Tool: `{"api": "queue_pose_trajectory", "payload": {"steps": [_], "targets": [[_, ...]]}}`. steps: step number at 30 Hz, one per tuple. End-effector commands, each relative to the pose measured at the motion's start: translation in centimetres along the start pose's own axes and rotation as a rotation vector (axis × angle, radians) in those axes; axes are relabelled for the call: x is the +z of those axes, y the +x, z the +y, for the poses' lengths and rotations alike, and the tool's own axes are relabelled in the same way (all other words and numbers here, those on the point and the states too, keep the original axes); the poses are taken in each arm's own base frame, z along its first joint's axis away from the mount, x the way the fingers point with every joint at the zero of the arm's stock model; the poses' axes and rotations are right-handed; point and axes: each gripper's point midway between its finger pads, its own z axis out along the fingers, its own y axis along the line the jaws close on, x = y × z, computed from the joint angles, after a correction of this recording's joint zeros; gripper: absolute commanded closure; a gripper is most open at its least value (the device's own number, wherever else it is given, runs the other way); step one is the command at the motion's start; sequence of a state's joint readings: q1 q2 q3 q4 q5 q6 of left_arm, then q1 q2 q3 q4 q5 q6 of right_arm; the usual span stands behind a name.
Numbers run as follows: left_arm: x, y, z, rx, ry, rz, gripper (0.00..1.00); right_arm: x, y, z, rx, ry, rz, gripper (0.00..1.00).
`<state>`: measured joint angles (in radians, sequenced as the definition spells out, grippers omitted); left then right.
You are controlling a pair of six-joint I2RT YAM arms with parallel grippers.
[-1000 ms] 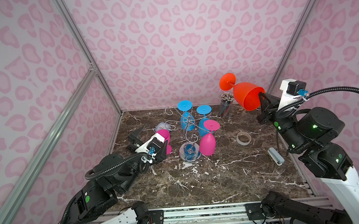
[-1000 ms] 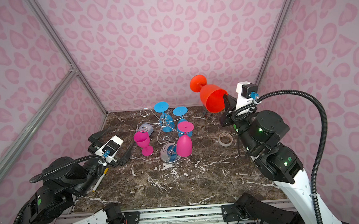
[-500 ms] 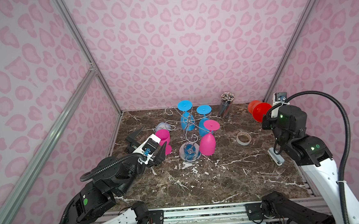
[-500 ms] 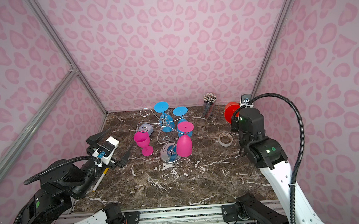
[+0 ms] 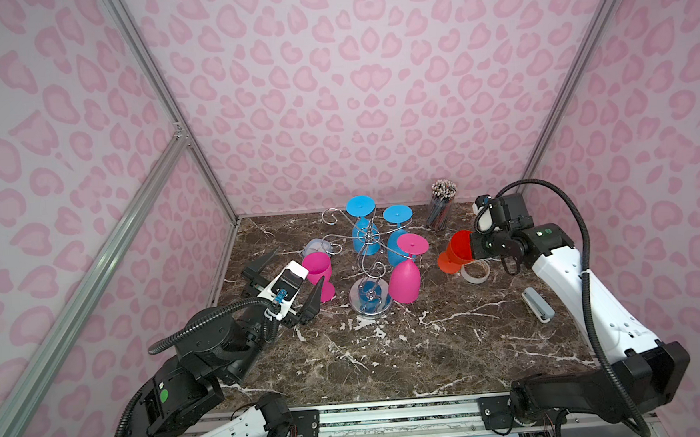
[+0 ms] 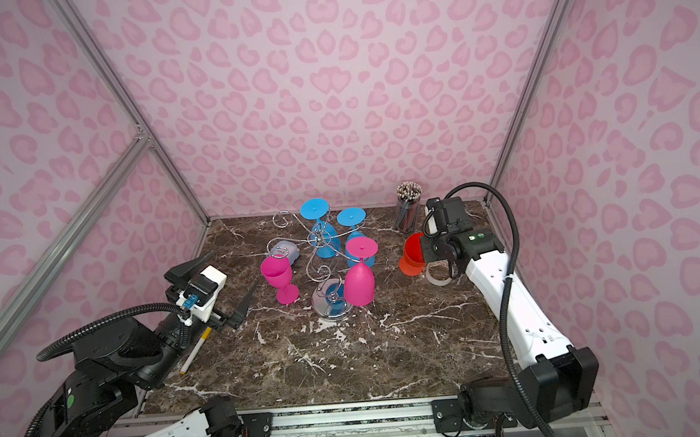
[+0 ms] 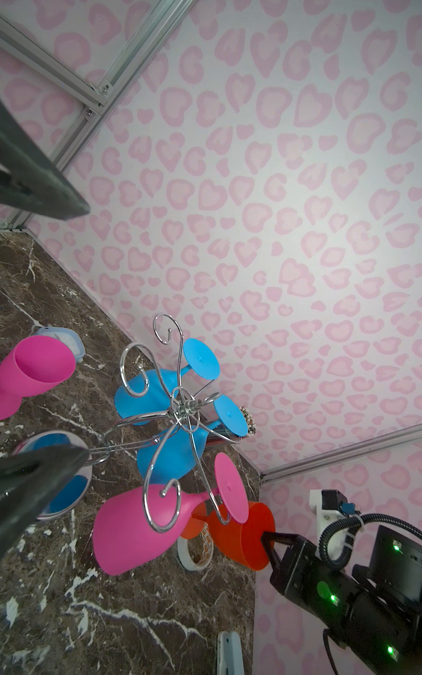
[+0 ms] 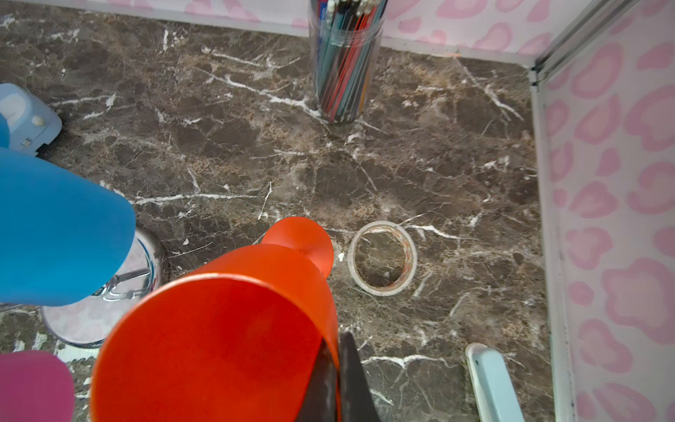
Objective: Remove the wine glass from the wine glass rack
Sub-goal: 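Carry the orange glass with the right gripper toward the tape roll, then lower the orange glass upright onto the table beside the tape roll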
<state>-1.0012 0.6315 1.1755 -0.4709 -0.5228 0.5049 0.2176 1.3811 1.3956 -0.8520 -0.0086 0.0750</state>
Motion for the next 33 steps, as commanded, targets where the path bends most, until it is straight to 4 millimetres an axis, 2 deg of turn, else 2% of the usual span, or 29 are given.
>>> {"api": "queue_pose_trajectory", "payload": {"steps": [1, 9, 10, 23, 33], "targets": [[0.0, -0.6, 0.1, -0.030, -0.001, -0.022, 0.03, 1.4, 0.9, 1.1, -0.025, -0.056, 0.077, 1.00], [-0.2, -0.6, 0.2, -0.057, -0.001, -0.027, 0.03, 4.9, 3.1, 1.3, -0.085, -0.055, 0.254, 1.00], [-0.1, -0.6, 0.2, -0.059, -0.001, -0.026, 0.03, 4.7, 2.1, 1.4, -0.084, -0.060, 0.236, 1.00], [0.4, -0.7, -0.5, -0.065, 0.024, -0.018, 0.03, 7.1, 2.2, 2.1, -0.112, -0.078, 0.304, 1.00], [0.5, -0.8, -0.5, -0.069, 0.026, -0.018, 0.03, 7.6, 2.2, 2.1, -0.118, -0.070, 0.314, 1.00]]}}
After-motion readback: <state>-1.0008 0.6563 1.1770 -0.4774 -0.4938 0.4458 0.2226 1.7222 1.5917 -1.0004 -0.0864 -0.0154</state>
